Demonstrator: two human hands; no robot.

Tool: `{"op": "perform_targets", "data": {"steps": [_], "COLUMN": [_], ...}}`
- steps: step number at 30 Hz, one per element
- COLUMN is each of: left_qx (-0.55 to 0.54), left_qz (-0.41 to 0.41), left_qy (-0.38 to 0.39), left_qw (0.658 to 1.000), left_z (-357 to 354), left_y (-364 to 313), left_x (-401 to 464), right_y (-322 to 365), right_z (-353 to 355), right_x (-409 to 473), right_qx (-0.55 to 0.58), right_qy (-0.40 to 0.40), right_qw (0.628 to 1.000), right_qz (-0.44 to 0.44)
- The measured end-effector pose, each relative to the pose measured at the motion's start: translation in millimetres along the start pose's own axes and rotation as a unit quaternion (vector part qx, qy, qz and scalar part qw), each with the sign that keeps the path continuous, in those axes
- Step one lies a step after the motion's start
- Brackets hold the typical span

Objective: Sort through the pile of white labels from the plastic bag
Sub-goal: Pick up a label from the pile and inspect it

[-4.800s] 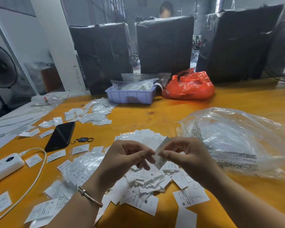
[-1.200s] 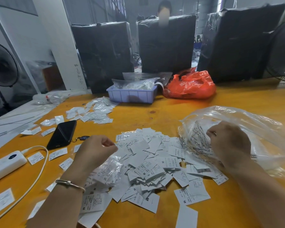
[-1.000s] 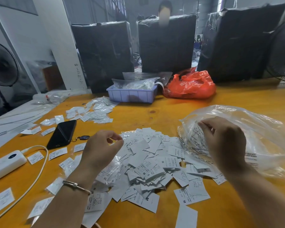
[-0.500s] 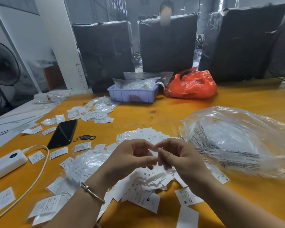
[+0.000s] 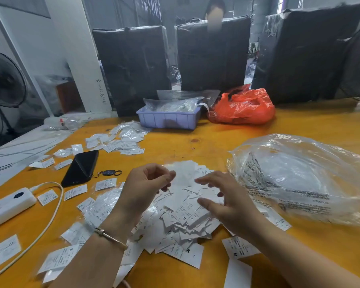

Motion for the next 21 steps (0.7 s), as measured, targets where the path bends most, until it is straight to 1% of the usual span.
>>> {"op": "perform_targets", "data": {"steps": [3, 6, 9, 15, 17, 21], "left_qx": [-0.008, -0.017, -0.032, -0.02, -0.033, -0.067], "left_qz": [0.002, 0.01, 0.037, 0.082, 0.097, 0.127], "left_qy": [-0.004, -0.004, 0.001, 0.03, 0.043, 0.073], "left_qw": [1.0, 1.0, 0.999, 0.996, 0.994, 0.987], "left_z": [-1, -3, -4, -6, -7, -11], "left_y": [1, 3, 5, 10, 12, 15], "left_x": [0, -1, -1, 0, 0, -2], "right_y": [9, 12, 12, 13, 14, 14], "right_z": [-11, -21, -24, -21, -19, -9], "right_x": [-1, -2, -3, -1, 0, 0], "right_qx": [-0.07, -0.131, -0.153, -0.177, -0.178, -0.142], "right_qy": [0.058, 0.105, 0.122, 0.098, 0.079, 0.025], "right_qw": [0.994, 0.984, 0.978, 0.975, 0.976, 0.984], "right_qz": [0.052, 0.066, 0.074, 0.091, 0.101, 0.107]}}
Point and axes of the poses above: each hand's wrist, its own x-axis towards the middle knuckle, its own z-axis out of the back of the hand, y = z × x, the point moved 6 cm from there along x, towards the middle knuckle, and after that the axes turned 12 degrees about -x, right-handed, at the moved point
